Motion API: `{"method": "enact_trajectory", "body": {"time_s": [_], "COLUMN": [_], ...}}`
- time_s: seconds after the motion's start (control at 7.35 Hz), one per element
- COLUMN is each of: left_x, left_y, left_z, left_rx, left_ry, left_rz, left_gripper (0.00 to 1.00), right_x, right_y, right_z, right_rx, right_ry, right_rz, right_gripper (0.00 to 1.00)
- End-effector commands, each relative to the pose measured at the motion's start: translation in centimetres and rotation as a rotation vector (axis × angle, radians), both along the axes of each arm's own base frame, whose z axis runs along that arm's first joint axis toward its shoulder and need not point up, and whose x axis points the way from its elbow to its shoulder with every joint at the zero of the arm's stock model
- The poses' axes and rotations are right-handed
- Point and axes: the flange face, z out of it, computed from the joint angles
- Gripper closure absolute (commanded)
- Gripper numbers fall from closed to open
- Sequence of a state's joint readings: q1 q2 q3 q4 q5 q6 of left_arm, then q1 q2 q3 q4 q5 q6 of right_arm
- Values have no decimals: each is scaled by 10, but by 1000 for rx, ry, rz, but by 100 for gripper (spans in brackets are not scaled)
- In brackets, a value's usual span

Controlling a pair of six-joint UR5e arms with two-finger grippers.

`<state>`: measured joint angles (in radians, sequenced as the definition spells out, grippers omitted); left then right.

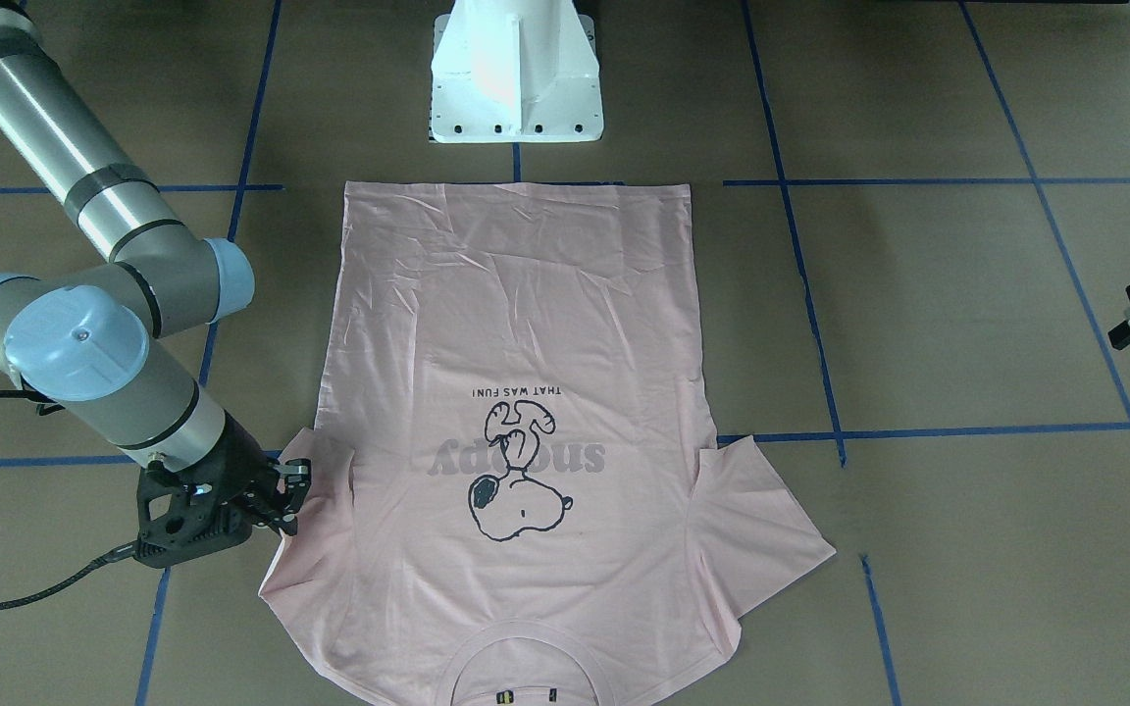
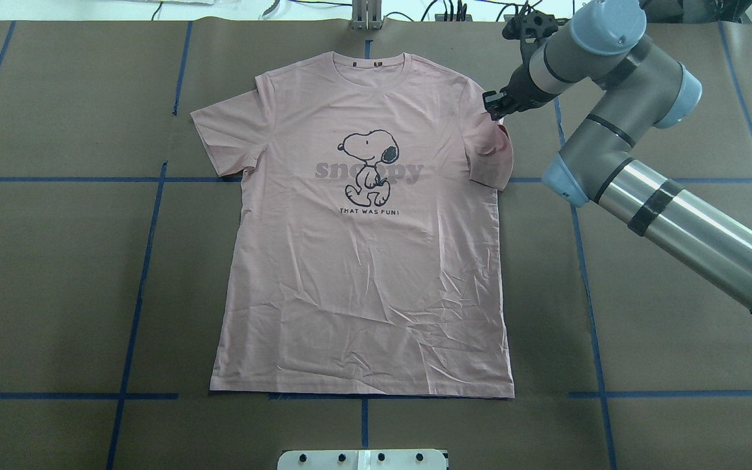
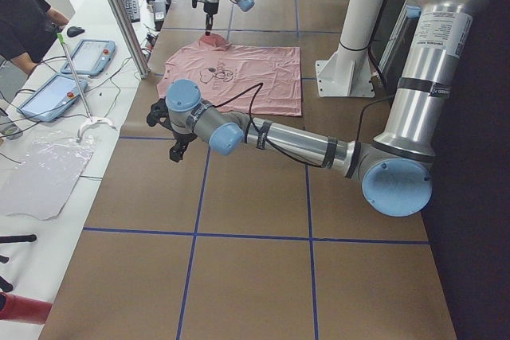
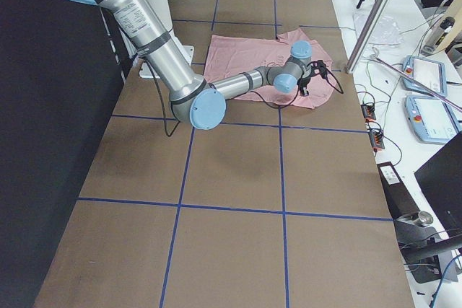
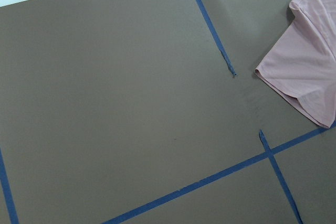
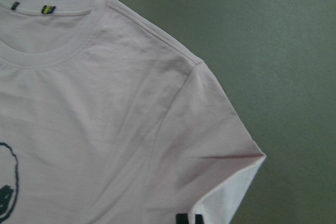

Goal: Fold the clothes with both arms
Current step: 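Fold the grasped sleeve inward over the shirt body with the right gripper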

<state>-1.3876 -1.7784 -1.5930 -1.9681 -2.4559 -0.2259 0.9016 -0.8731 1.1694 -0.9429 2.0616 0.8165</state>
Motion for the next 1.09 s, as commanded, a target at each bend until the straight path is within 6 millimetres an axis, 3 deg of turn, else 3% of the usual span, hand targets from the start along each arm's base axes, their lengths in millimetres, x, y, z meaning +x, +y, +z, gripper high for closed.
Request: {"method": "enact_trajectory", "body": {"time_s": [0.0, 0.14, 0.27, 0.54, 0.68, 0.82, 0.95], "left_x": [0, 0, 0, 0, 1, 1, 1], "left_y": [0, 0, 0, -2, -2, -2, -2], "left_z": [1, 1, 1, -6, -10, -13, -13], "left_rx": [-2, -2, -3, -14, -19, -20, -20], "left_ry": [0, 0, 0, 9, 14, 16, 16], "left_rz": [-1, -1, -2, -16, -22, -25, -25], "left_gripper": [0, 0, 0, 0, 0, 0, 0], "right_x": [-29, -61, -78, -85, -85, -88, -89], "right_y": [-8, -11, -16, -23, -24, -21, -20], "right_z": [-46, -63, -79, -85, -85, -84, -83], "right_rx": [35, 38, 33, 40, 40, 42, 42], "right_ry": [-15, 8, 14, 31, 32, 31, 33], "right_rz": [4, 43, 70, 91, 92, 89, 87], "right_gripper": [100, 100, 100, 100, 62, 1, 0]}}
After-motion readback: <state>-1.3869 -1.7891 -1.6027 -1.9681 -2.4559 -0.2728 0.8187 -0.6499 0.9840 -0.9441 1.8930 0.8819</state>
